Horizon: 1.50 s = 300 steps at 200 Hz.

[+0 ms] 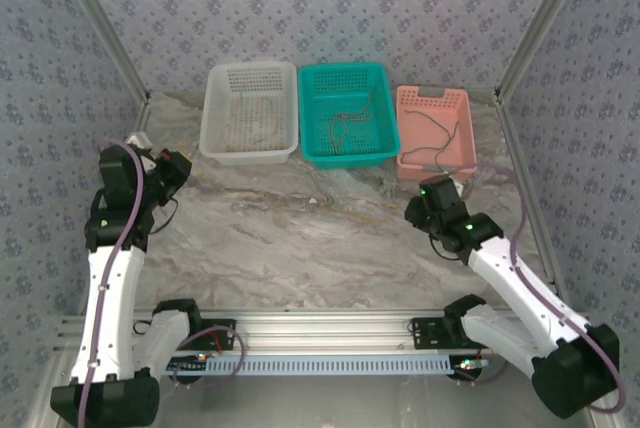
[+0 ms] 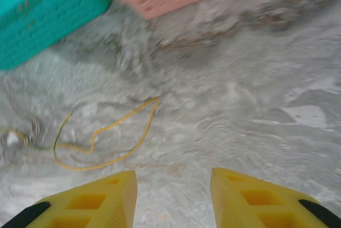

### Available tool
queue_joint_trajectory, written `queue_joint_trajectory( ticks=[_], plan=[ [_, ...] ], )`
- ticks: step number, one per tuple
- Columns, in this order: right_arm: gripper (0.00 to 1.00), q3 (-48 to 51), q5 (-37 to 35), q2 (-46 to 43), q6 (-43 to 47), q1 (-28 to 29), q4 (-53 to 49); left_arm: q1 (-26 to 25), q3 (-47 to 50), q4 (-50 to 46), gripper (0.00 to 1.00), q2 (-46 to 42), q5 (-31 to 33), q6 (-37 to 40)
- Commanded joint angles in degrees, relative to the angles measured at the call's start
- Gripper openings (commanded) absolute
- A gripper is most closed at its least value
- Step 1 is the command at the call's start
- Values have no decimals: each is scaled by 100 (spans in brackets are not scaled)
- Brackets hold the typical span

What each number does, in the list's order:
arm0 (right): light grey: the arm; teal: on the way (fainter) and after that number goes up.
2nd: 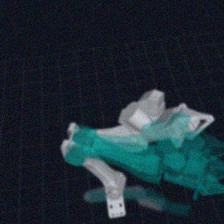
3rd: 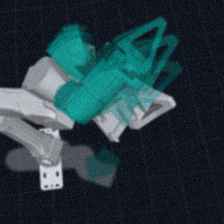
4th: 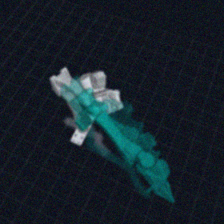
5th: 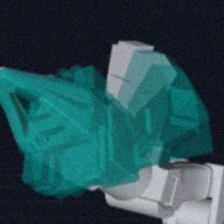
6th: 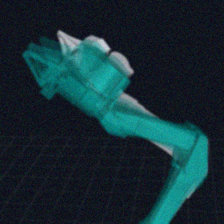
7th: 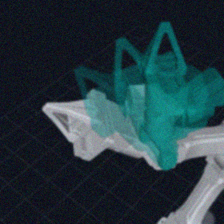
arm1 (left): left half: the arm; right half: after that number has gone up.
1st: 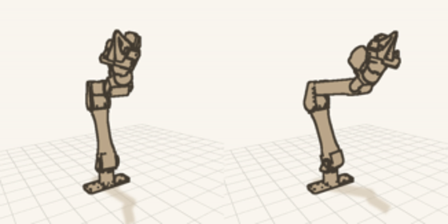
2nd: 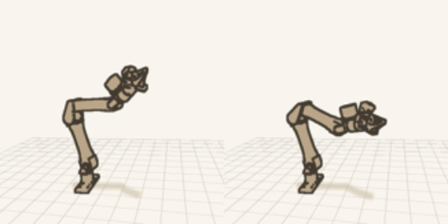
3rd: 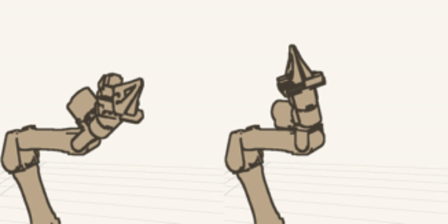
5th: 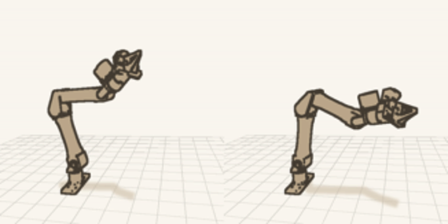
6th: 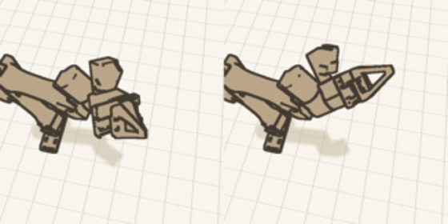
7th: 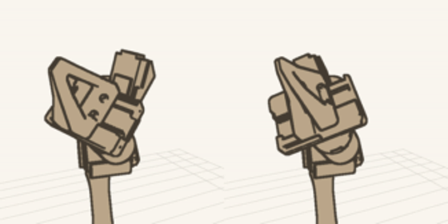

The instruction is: Untangle the cables

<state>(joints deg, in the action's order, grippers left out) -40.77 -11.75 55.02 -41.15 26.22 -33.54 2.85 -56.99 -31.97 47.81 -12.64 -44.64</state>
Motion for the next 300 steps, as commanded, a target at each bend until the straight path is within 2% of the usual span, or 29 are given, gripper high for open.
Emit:
queue_joint_trajectory(
  ticks=[1,22,55,70,98,119,150,184,205,249,262,286,300],
  plan=[
    [40,-552,-62,802,1009,394,296,-21,-12,-116,0,-232,179,89],
    [29,-1002,-195,1718,1282,642,170,-22,-95,-224,0,-247,274,171],
    [26,-1010,-139,2194,1099,1065,310,-22,-233,-309,0,-164,261,253],
    [28,-999,-44,2297,1089,1305,571,-22,-211,-297,0,-174,266,265],
    [33,-1619,-474,2999,1754,1769,282,-25,-202,-289,0,-133,263,298],
    [42,-2100,-552,3605,2382,1874,50,-19,-229,-293,0,-93,239,310],
    [49,-2693,-707,4470,2945,1974,-356,-21,-270,-317,0,-55,220,333],
    [50,-3114,-871,4977,3069,2097,-592,-23,-304,-344,0,-37,223,366],
    [46,-3098,-916,5053,2997,2142,-540,-24,-317,-350,0,-35,228,361],
    [30,-3150,-1084,5353,2906,2085,-542,-23,-365,-369,0,4,203,376],
    [22,-3157,-1050,5405,2885,2073,-516,-15,-368,-381,0,2,213,392],
    [0,-3033,-1071,5207,2776,2071,-401,-22,-374,-389,0,54,269,444],
    [0,-2912,-1176,4883,2666,2061,-399,-26,-373,-423,0,101,359,495]
  ],
)
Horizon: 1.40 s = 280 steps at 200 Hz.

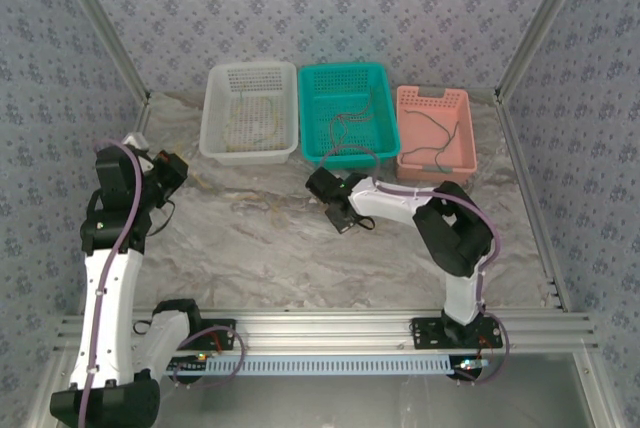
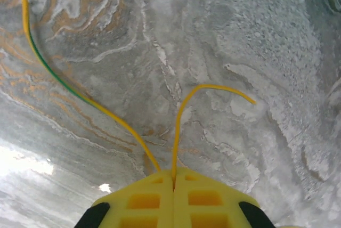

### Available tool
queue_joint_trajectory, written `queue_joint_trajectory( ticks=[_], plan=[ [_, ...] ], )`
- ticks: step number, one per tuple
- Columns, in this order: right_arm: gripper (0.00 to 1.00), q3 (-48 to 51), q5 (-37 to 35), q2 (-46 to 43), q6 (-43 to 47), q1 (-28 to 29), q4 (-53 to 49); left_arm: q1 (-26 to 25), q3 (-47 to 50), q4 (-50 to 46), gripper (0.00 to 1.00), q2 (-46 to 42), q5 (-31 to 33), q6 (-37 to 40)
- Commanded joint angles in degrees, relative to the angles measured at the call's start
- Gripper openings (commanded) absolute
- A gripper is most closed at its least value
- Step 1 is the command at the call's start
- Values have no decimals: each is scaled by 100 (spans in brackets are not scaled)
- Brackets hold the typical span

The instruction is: Untangle the cables

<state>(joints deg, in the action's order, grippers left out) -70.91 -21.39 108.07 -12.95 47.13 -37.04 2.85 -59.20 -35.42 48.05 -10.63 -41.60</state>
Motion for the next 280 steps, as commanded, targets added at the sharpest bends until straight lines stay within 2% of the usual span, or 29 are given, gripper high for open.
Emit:
queue_joint_trajectory(
  ticks=[1,18,27,43,55,80,82,84,92,105,120,143,168,200,224,237,256,280],
  plan=[
    [0,112,-214,-442,-163,-30,-49,-24,-153,-78,0,83,167,198],
    [0,396,-278,-1130,-333,-92,-92,-19,-102,-157,0,149,433,307],
    [0,602,-210,-1779,-464,-207,-75,-22,-46,-205,0,185,603,368],
    [0,863,152,-2849,-694,-637,-41,-26,140,-250,0,222,868,424],
    [0,1010,526,-3662,-884,-1199,0,-16,327,-238,0,214,1040,418],
    [0,1027,1601,-5179,-1312,-2859,-106,-13,556,-478,0,158,1652,466],
    [0,1023,1641,-5207,-1323,-2859,-113,-11,558,-517,0,149,1716,479],
    [0,980,1746,-5343,-1354,-3114,-141,-6,565,-540,0,144,1776,491],
    [0,800,1808,-5555,-1427,-3630,-280,6,583,-609,0,98,1990,536],
    [0,430,1742,-5682,-1441,-4134,-615,67,583,-705,0,49,2220,587],
    [0,-10,1584,-5728,-1473,-4516,-892,125,551,-757,0,30,2352,635],
    [0,-208,1462,-5846,-1632,-4801,-1020,193,427,-809,0,71,2419,680],
    [0,-224,1947,-5980,-1607,-4799,-871,214,-60,-713,0,251,1946,676],
    [0,-247,2851,-6096,-1656,-4289,-578,213,-1260,-79,0,736,691,541],
    [0,-493,3200,-5900,-1837,-3438,-244,194,-2409,331,0,1448,-151,316],
    [0,-744,3092,-5696,-1893,-2779,-110,144,-2958,592,0,1852,-553,196],
    [0,-1064,3038,-5258,-1965,-1888,210,29,-3589,1019,0,2394,-746,100],
    [0,-1693,3328,-4355,-2051,-1280,795,-134,-4152,1849,0,3179,-747,6]
  ],
)
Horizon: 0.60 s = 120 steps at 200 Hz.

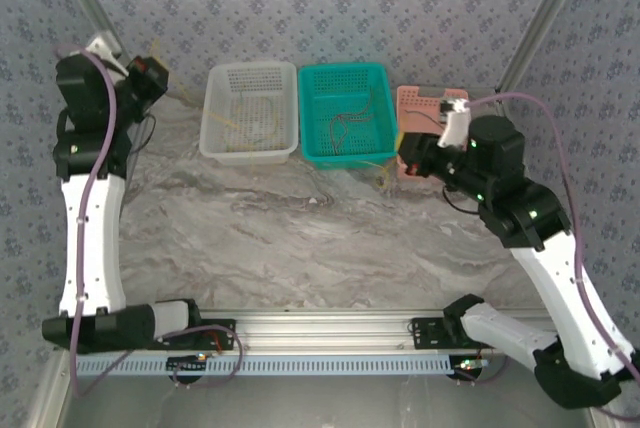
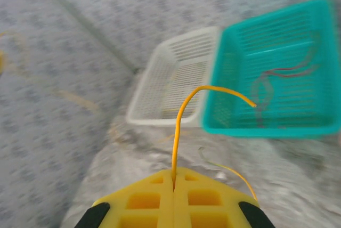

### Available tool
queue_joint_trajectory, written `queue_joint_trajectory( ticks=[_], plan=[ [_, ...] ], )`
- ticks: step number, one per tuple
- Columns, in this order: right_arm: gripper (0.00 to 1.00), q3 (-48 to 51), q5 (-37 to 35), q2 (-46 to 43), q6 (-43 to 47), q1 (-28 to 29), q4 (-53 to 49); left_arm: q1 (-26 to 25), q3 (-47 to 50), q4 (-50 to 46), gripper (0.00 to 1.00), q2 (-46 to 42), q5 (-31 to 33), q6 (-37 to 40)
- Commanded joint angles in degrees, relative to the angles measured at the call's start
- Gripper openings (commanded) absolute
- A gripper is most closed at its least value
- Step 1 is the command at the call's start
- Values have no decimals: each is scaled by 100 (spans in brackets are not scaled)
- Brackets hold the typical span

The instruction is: Untangle the cables

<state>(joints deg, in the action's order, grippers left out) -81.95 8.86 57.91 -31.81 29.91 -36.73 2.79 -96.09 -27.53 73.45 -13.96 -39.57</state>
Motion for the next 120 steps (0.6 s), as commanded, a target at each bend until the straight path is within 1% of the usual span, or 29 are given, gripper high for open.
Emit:
queue_joint_trajectory(
  ticks=[1,13,33,53,56,64,82,105,120],
  plan=[
    [0,-627,310,705,-157,475,782,-133,-485,1098,0,677,-415,-203],
    [0,-1021,472,1217,-109,662,1019,-195,-757,1557,0,1138,-438,-321],
    [0,-1738,809,2162,-33,707,1194,-252,-1352,2055,0,1965,-471,-535],
    [0,-2519,1100,3079,-58,667,1329,-287,-2207,2104,0,2752,-479,-621],
    [0,-2613,1148,3323,-73,651,1332,-296,-2349,2098,0,2923,-497,-620],
    [0,-3027,1280,3696,-85,609,1281,-316,-2795,1997,0,3277,-503,-553],
    [0,-3752,1454,4595,-105,568,1265,-420,-4067,1387,0,4241,-488,-327],
    [0,-4603,1690,5625,-226,531,1290,-542,-6250,333,0,5757,-341,19],
    [0,-5413,1742,6321,-186,541,1085,-514,-7206,345,0,6599,-322,-127]
  ],
)
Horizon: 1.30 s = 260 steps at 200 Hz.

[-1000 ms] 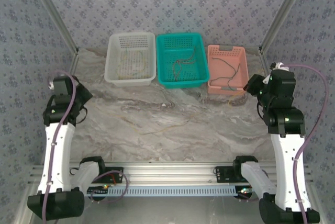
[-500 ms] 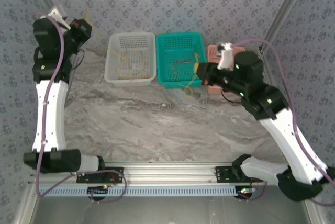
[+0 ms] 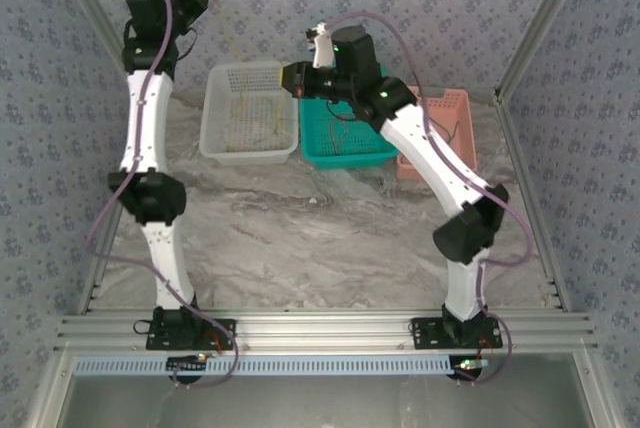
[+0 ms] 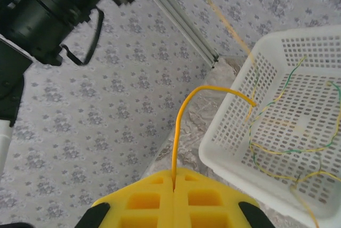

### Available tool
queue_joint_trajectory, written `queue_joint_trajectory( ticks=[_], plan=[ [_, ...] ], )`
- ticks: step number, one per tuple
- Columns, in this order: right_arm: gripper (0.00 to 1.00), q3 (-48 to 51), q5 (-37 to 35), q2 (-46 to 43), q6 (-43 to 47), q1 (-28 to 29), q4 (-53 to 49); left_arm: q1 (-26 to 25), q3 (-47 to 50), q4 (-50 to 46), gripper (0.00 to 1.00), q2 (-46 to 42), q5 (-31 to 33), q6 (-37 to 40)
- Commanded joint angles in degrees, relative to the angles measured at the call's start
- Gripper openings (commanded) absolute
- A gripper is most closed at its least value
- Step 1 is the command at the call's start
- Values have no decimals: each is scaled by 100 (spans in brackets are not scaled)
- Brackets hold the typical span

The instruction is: Untangle the cables

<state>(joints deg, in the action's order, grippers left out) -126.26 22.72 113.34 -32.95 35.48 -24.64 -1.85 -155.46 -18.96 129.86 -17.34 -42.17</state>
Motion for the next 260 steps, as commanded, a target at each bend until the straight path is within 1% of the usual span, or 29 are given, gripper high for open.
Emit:
queue_joint_trajectory(
  ticks=[1,11,22,38,64,78,105,135,159,162,167,178,185,190,196,213,221,231,242,247,250,260],
  plan=[
    [0,-1052,356,839,-67,-16,-152,-47,-1321,-503,0,1013,23,114],
    [0,-1735,368,1356,-67,-46,-402,-8,-1564,-365,0,1371,80,-15],
    [0,-2515,427,1973,-190,-98,-581,24,-1545,-169,0,1619,60,-133],
    [0,-3155,528,2628,-598,-210,-441,11,-1435,-104,0,1904,-11,-119],
    [0,-2915,739,3154,-1057,-304,443,-17,-1156,-194,0,2287,-133,-81],
    [0,-2879,781,3432,-1193,-305,678,-17,-1078,-326,0,2464,-238,-28],
    [0,-2878,740,3827,-1255,-240,788,-85,-981,-726,0,2655,-162,199],
    [0,-2870,513,4108,-1404,-167,847,-94,-591,-978,0,2641,-50,294],
    [0,-2875,365,4253,-1479,-114,770,-82,-556,-1288,0,2617,2,391],
    [0,-2877,365,4257,-1472,-119,749,-84,-556,-1340,3,2601,14,415],
    [8,-2878,357,4258,-1443,-109,682,-86,-556,-1436,11,2569,58,446],
    [20,-2887,262,4188,-1310,-86,464,-95,-556,-1665,34,2450,261,519],
    [27,-2880,151,4091,-1170,-61,301,-118,-543,-1874,42,2339,511,567],
    [31,-2870,63,4007,-1049,-43,186,-122,-503,-1950,50,2250,700,591],
    [36,-2837,-77,3881,-883,-17,24,-133,-423,-2138,55,2124,875,605],
    [46,-2430,-586,3345,-521,72,-137,-140,26,-2270,66,1678,1318,592],
    [49,-2107,-856,3039,-411,111,-101,-141,389,-2244,70,1401,1564,572],
    [53,-1686,-1156,2692,-359,147,-21,-141,1102,-2030,72,957,1723,576],
    [55,-1300,-1516,2347,-358,177,7,-142,2188,-1302,73,334,1901,557],
    [55,-1129,-1665,2210,-361,187,7,-136,2731,-937,76,28,1918,543],
    [55,-1028,-1738,2123,-193,193,34,-126,3022,-717,77,-139,1920,532],
    [56,-628,-1973,1840,-126,221,121,-90,3681,-337,79,-573,1880,462]
  ],
)
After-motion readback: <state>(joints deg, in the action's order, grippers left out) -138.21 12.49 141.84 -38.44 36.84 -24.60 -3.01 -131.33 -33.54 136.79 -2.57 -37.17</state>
